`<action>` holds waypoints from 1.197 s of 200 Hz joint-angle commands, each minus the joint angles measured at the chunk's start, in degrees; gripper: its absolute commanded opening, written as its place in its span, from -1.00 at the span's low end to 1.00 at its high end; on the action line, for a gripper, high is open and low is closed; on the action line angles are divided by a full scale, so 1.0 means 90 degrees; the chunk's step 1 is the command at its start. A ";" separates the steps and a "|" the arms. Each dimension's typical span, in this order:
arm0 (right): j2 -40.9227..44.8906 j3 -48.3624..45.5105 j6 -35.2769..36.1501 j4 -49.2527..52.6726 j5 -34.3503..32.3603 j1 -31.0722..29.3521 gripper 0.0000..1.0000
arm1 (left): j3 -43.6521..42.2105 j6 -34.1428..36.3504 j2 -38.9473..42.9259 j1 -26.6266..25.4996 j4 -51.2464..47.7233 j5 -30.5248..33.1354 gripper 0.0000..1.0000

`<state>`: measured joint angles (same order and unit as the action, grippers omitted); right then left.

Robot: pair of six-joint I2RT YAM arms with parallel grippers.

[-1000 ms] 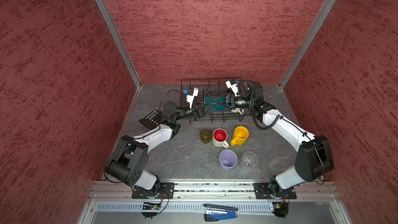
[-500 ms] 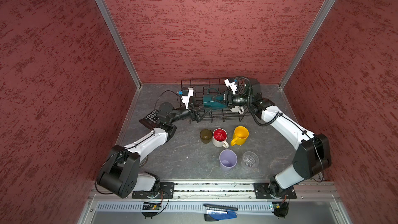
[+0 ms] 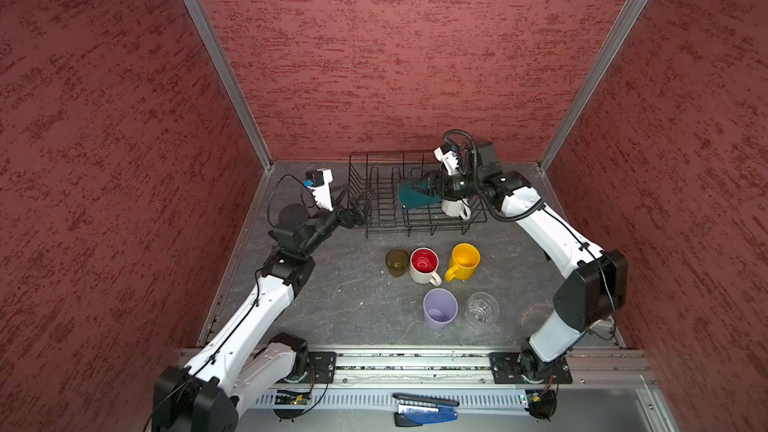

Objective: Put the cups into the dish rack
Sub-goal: 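Open the left gripper and draw it back while the right gripper holds the green mug, then lower the dark green mug upright into the rack with the right gripper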

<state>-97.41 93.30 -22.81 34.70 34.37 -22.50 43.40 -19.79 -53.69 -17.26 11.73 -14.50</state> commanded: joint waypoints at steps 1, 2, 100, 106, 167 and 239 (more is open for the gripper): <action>-0.0170 0.0563 0.0582 0.0480 -0.0726 -0.0071 -0.79 | 0.0290 0.0577 0.0422 0.0073 -0.1974 0.1182 1.00; -0.0177 0.0582 0.0591 0.0495 -0.0744 -0.0074 -0.79 | 0.0288 0.0582 0.0445 0.0072 -0.1995 0.1187 1.00; -0.2345 0.3539 0.1290 0.2356 -0.2588 -0.0837 -0.84 | 0.0114 0.0375 0.1895 0.0557 -0.3916 0.1907 0.98; -0.2503 0.3751 0.1330 0.2485 -0.2725 -0.0881 -0.84 | 0.0103 0.0364 0.1952 0.0571 -0.4018 0.1932 0.98; -0.3658 0.4857 0.1508 0.3094 -0.3592 -0.1125 -0.86 | 0.0012 0.0005 0.2682 0.0628 -0.4767 0.2017 1.00; -0.4516 0.5410 0.1541 0.3162 -0.3644 -0.1181 -0.71 | 0.0073 -0.0307 0.3004 0.0647 -0.5417 0.2002 0.99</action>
<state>-137.45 137.64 -9.52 63.59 3.14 -32.82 42.94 -20.80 -27.33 -11.88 -34.00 3.86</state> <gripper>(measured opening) 0.833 0.997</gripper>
